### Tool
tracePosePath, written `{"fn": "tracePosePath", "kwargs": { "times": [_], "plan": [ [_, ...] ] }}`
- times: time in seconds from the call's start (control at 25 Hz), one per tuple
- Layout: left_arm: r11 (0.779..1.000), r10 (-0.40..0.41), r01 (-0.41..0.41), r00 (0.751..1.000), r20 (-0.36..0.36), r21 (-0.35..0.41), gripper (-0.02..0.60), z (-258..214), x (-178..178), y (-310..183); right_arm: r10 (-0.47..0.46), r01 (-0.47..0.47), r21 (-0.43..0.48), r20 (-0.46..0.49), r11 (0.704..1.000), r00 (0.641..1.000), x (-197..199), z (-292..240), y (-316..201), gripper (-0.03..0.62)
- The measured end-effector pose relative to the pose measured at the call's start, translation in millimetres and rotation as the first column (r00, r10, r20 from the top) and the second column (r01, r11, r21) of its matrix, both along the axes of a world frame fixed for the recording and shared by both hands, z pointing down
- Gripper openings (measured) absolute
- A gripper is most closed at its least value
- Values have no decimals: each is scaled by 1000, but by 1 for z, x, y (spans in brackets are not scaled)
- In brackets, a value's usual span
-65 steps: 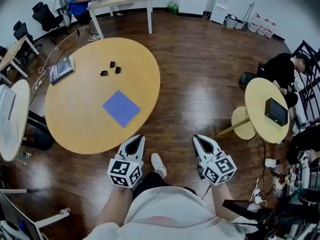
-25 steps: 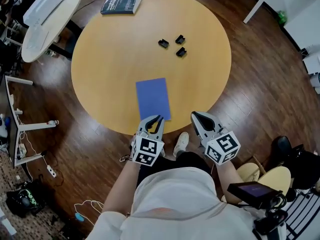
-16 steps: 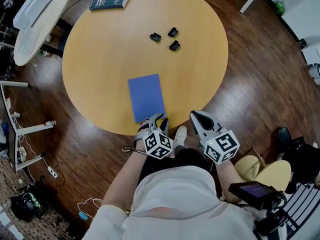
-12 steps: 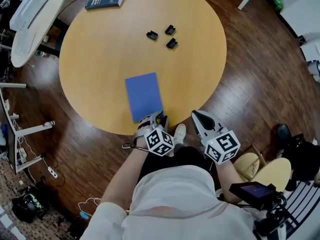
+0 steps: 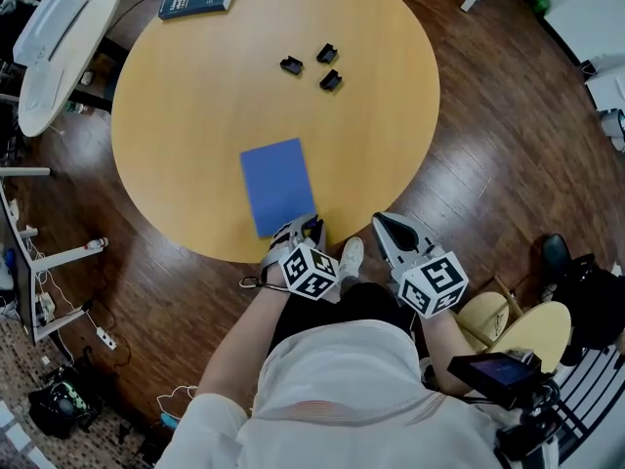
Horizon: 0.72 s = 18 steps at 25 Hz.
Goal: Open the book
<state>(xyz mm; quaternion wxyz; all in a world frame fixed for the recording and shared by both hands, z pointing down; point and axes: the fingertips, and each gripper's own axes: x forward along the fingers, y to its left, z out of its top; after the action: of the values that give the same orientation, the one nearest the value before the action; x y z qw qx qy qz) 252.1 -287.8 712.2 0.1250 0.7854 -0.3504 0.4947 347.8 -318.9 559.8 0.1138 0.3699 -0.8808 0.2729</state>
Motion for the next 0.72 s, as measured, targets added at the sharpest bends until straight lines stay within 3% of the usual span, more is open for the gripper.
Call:
{"fn": "tracePosePath", "kwargs": {
  "times": [0.08,0.24,0.32,0.4,0.48,0.6,0.72],
  "plan": [
    [1000,-18,18,1000,-4,0,21,-1,-2,-1,0,0,1,1,1000,1000,0,-1,0,-3],
    [999,-39,39,999,-17,0,14,-5,-3,-2,-2,2,-3,3,1000,1000,-1,-1,0,-3],
    [996,-87,87,994,-73,6,12,-15,-3,-6,-6,6,-3,4,1000,1000,-2,0,0,-3],
    [985,-167,171,972,-166,9,11,-34,-8,-11,-10,10,-2,5,1000,1000,-4,0,1,-3],
    [958,-277,287,915,-293,-8,11,-60,-20,-13,-16,16,-1,7,1000,1000,-8,-3,3,-3],
    [893,-417,447,781,-465,-51,11,-103,-47,-13,-33,33,3,6,999,999,-18,-9,5,-3],
    [826,-502,558,662,-556,-81,11,-133,-82,-6,-59,59,10,9,998,998,-33,-15,7,-3]
  ]
}}
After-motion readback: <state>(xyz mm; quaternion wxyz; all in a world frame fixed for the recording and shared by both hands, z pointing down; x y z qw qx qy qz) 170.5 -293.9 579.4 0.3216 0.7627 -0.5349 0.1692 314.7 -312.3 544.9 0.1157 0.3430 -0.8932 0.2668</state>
